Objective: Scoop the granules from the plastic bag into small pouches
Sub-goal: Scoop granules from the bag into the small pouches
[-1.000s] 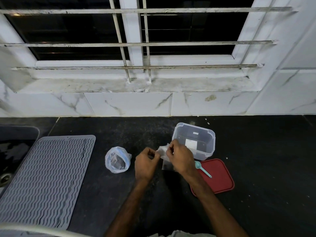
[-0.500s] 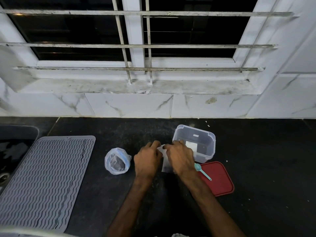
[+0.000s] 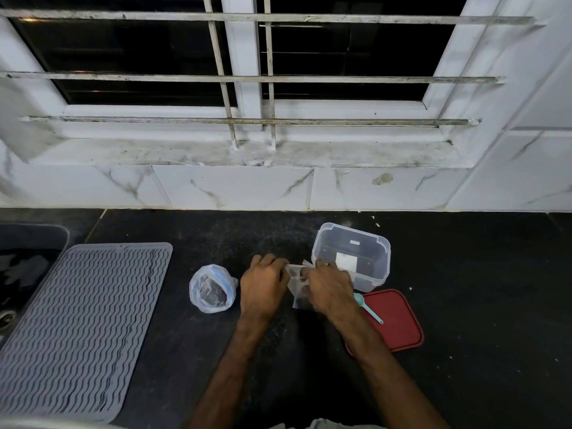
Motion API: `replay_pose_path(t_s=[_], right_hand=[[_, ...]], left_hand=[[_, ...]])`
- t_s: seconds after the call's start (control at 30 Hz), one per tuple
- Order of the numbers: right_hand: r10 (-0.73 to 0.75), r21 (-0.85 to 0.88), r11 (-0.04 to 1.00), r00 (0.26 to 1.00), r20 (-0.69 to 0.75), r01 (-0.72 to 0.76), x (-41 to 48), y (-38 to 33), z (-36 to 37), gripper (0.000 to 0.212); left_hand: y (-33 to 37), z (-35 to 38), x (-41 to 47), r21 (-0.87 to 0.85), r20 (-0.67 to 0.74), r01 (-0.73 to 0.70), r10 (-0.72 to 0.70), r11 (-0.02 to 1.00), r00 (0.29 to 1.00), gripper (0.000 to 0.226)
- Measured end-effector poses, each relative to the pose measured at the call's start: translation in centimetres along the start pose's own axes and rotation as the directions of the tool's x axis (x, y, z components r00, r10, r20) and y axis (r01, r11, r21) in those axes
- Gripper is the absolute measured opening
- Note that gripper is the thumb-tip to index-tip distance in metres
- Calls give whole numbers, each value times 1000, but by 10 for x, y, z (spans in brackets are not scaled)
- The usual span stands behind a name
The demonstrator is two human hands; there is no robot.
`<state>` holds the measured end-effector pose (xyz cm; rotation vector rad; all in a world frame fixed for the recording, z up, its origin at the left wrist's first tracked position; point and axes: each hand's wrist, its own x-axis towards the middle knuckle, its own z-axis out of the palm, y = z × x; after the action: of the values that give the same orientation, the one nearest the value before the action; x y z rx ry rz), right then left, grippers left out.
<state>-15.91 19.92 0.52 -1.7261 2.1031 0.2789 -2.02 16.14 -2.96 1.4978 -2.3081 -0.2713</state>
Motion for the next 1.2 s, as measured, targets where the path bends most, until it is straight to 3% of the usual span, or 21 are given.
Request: replay_pose_path(t_s=[0.07, 0.17, 0.23, 0.4, 0.5, 0.83, 1.07, 1.2], right_hand=[[28, 19, 999, 1000, -4, -28, 2, -2, -2, 53], [-1, 48, 999, 1000, -21, 2, -2, -1, -5, 52], [-36, 61, 997, 998, -49, 39, -5, 2, -7, 49], [-150, -89, 985, 988, -38, 146, -6, 0, -9, 62], [-179, -102, 979, 983, -34, 175, -3, -5, -9, 62], [-217, 22, 975, 972, -95, 220, -2, 3, -4, 45], [-149, 231, 957, 981, -128, 175, 7, 27, 12, 28], [-200, 183, 958, 971, -134, 222, 7, 41, 20, 16]], left_hand=[[2, 1, 1, -41, 5, -2, 2, 999, 1000, 23], [-9, 8, 0, -378, 34, 7, 6, 926, 999, 26], [-15, 13, -6, -550, 87, 18, 36, 835, 996, 43], [-25, 29, -12, -562, 173, -16, 136, 827, 975, 97], [-25, 32, -6, -564, 113, -15, 95, 826, 989, 89], [-28, 35, -11, -681, -44, 7, -49, 733, 998, 21], [-15, 39, -23, -644, 106, 86, -23, 760, 994, 47], [-6, 48, -29, -572, 258, 166, -16, 803, 966, 64]])
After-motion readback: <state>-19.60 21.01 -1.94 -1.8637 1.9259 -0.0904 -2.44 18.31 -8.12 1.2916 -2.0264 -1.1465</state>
